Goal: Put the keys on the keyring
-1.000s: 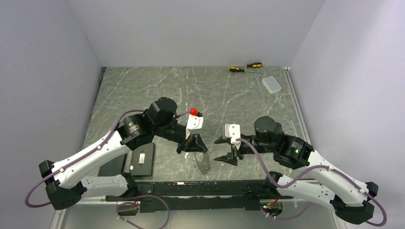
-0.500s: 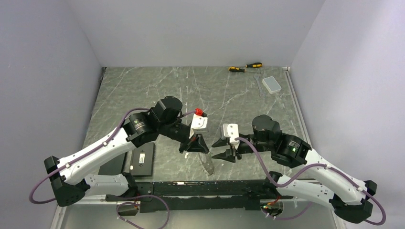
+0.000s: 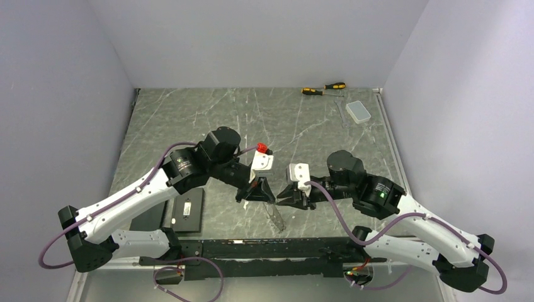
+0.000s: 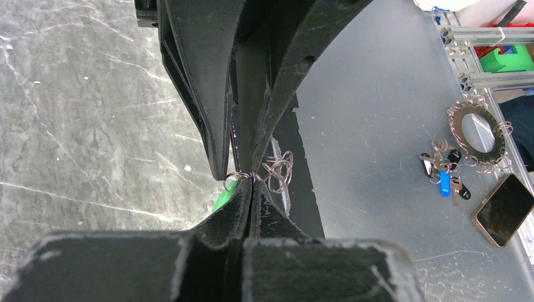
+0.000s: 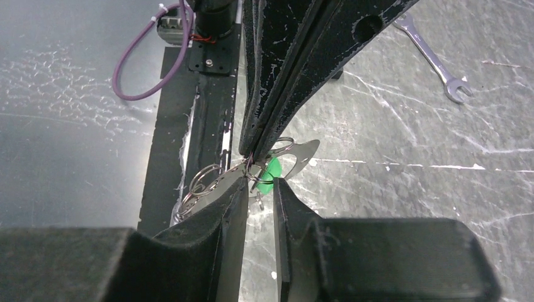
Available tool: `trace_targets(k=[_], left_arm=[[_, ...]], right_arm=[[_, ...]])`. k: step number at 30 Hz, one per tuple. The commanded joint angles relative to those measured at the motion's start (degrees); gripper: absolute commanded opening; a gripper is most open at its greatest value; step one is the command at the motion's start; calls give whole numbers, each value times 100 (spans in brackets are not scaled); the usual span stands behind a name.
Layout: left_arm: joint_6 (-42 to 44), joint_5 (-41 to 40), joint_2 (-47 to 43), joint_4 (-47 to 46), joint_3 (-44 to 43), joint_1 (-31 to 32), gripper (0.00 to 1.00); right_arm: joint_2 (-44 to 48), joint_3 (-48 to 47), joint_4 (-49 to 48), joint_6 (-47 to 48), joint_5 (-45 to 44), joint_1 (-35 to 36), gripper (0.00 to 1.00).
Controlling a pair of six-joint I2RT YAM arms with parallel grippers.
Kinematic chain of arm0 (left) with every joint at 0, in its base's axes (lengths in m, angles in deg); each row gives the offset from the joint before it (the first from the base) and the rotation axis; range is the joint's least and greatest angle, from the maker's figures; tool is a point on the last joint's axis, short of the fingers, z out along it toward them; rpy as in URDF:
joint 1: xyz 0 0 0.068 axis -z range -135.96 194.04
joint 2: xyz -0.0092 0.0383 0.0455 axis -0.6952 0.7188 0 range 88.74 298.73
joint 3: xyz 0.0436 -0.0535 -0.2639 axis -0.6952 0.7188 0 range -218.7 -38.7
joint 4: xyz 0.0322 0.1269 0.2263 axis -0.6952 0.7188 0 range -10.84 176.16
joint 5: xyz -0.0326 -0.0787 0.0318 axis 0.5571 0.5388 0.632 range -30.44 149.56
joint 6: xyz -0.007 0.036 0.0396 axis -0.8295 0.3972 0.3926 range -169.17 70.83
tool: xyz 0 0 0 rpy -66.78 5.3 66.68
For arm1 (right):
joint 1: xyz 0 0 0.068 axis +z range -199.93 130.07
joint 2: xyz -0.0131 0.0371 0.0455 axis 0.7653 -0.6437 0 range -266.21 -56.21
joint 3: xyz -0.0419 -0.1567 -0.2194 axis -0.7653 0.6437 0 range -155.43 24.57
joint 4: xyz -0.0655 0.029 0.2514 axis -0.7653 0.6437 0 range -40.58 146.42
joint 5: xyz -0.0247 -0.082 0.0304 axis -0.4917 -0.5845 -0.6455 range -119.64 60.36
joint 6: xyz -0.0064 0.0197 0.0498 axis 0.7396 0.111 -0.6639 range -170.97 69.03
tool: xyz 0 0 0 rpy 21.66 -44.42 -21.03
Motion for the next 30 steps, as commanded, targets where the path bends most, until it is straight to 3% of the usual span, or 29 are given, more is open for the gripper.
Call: trace_targets(k=[1, 6, 10, 23, 30], left_arm=[[110, 355, -146, -217, -240, 13, 0], [127, 423, -146, -220, -263, 13, 0], [127, 469, -161, -227, -266, 13, 0], [171, 505, -228, -167, -258, 13, 0], [48, 219, -270, -316, -122, 13, 0]], right_arm=[[11, -73, -92, 139, -6, -7, 24], [-21, -31, -136, 156, -61, -7, 27], [-54, -14, -146, 206, -86, -7, 39], [155, 13, -152, 483, 360, -10, 43], [227, 58, -253, 106, 272, -14, 56]])
